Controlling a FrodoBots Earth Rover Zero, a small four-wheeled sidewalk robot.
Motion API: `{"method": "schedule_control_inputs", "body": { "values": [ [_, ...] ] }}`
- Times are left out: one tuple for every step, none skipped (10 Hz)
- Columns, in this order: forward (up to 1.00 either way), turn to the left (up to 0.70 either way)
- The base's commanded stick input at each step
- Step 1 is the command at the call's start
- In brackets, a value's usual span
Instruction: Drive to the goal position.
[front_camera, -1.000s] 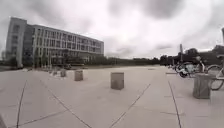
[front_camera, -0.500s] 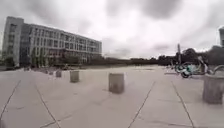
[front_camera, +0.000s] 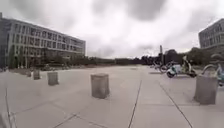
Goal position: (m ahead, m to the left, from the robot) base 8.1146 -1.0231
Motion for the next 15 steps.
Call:
{"method": "schedule_control_inputs", "body": {
  "values": [
    [0.70, 0.00],
    [0.70, 0.00],
    [0.70, 0.00],
    [0.70, 0.00],
    [0.70, 0.00],
    [0.70, 0.00],
    [0.70, 0.00],
    [0.70, 0.00],
    [0.70, 0.00],
    [0.70, 0.00],
    [0.70, 0.00],
    [0.70, 0.00],
    [0.70, 0.00],
    [0.70, 0.00],
    [0.70, 0.00]
  ]
}}
